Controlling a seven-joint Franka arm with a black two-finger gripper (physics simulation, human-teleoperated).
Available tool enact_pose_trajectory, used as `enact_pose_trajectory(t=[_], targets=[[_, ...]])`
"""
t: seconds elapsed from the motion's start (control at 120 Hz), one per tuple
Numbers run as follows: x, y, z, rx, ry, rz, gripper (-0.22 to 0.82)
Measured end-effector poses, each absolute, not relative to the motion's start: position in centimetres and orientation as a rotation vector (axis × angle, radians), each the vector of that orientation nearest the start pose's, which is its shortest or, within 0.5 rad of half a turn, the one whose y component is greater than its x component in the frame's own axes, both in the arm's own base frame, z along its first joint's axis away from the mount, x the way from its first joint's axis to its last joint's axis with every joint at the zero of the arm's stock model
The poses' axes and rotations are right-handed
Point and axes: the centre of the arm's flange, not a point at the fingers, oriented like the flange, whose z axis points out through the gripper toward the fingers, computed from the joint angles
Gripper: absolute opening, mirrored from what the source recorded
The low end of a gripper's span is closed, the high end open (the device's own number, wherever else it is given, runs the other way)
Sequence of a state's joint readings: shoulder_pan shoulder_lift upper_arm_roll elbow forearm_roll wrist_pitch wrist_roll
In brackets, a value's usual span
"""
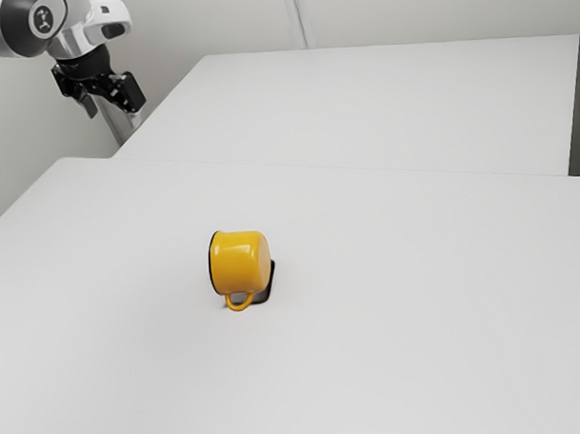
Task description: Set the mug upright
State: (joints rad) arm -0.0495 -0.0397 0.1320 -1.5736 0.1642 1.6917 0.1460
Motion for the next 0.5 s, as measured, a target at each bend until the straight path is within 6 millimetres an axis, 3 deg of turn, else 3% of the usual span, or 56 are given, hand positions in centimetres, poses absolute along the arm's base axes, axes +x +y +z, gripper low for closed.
enact_pose_trajectory(t=[0.233,0.333,0.5], targets=[[55.1,7.0,64.7,-2.964,0.055,-0.18,0.6],[55.0,8.2,62.3,-3.029,-0.002,-0.128,0.6],[54.2,11.5,56.4,-3.264,-0.228,-0.005,0.6]])
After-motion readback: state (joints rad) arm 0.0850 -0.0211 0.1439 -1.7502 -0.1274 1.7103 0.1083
